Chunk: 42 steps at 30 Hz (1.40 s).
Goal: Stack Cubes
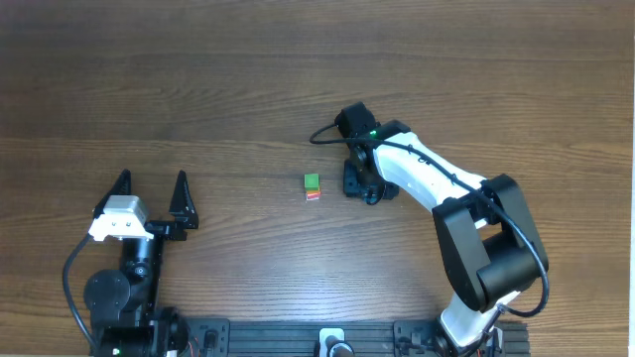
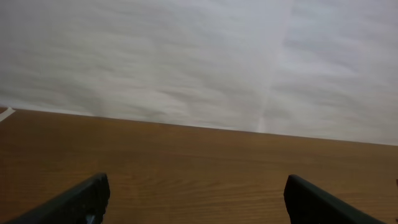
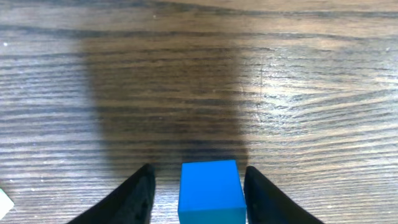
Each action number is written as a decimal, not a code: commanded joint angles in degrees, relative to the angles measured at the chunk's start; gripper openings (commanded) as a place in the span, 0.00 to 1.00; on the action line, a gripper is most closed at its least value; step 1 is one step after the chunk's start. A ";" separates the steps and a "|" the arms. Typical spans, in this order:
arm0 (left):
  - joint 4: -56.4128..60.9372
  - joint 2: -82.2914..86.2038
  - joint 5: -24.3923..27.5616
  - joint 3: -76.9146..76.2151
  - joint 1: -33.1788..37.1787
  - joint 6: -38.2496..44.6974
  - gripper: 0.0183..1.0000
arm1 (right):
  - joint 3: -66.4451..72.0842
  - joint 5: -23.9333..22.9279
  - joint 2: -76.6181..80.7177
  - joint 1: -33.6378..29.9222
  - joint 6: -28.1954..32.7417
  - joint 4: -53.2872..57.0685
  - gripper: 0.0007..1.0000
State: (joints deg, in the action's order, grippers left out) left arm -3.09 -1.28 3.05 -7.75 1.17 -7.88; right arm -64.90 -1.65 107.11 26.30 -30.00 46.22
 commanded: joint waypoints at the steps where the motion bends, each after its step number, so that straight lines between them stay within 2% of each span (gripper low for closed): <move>1: 0.37 0.50 0.44 0.44 0.35 0.98 0.90 | 0.22 0.57 0.63 -0.44 -0.35 -0.07 0.43; 11: 0.37 0.50 0.44 0.44 0.35 0.98 0.90 | 0.22 0.52 0.63 -0.44 0.85 0.26 0.39; 18: 0.37 0.50 0.44 0.44 0.35 0.98 0.90 | 0.22 0.50 0.63 -0.46 0.96 0.24 0.28; 30: 0.37 0.50 0.44 0.44 0.35 0.98 0.90 | -0.37 0.79 -0.59 -0.46 0.94 0.63 0.19; 37: 0.37 0.50 0.44 0.44 0.35 0.98 0.90 | -6.86 0.37 -6.43 -0.24 0.98 7.34 0.18; 42: 0.37 0.50 0.44 0.44 0.35 0.98 0.90 | -17.07 -1.86 -9.31 2.71 0.96 16.52 0.16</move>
State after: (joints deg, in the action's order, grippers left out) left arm -3.09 -1.28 3.05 -7.75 1.17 -7.90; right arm -77.25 -1.87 100.57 27.18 -29.34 61.52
